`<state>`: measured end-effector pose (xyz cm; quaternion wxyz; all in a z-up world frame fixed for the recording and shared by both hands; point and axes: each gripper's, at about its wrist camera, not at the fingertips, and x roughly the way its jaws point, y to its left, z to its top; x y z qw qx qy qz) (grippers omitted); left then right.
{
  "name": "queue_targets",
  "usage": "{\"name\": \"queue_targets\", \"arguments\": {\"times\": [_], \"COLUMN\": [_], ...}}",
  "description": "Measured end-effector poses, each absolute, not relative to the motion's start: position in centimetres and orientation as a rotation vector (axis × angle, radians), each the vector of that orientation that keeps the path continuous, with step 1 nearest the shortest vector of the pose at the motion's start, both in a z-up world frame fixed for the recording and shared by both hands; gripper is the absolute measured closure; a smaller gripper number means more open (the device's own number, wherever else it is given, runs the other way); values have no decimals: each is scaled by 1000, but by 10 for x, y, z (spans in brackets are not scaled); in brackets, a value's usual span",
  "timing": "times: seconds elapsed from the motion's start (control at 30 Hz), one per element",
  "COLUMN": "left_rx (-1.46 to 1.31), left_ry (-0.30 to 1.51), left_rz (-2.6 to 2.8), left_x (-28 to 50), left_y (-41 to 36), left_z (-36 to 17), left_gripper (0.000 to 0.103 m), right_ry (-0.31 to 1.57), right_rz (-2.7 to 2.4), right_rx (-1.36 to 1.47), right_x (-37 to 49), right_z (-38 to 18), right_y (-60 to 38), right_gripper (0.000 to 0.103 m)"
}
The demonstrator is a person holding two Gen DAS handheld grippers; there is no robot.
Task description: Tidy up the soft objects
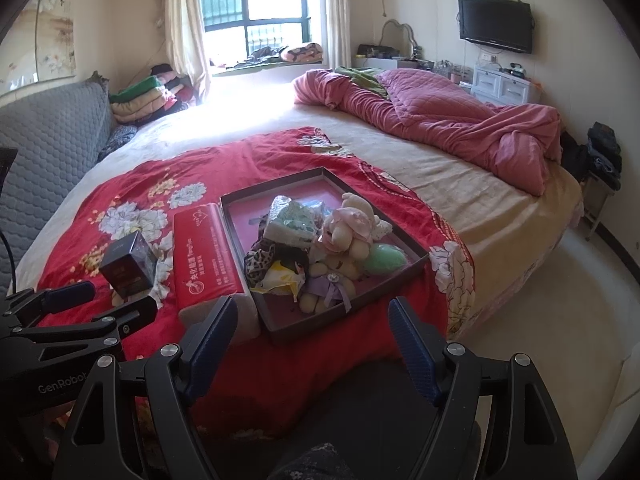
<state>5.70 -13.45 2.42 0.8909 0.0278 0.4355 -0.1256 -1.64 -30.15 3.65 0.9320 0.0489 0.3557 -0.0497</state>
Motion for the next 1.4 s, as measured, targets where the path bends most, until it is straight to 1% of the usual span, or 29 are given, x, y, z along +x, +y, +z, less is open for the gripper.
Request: {"name": "queue_targets", "arguments": {"times": [1.4], "left_rx": [65], "left_ry": [930], "left_rz": [-234], "left_x": [58], "left_y": [-132], "left_z": [15], "left_gripper": [20], "right_ry": [748], "right_rz": [-96], "right_rx": [100], "right_x": [-14], "right_z": [28], "right_y": [-301], "right_gripper": [24]}}
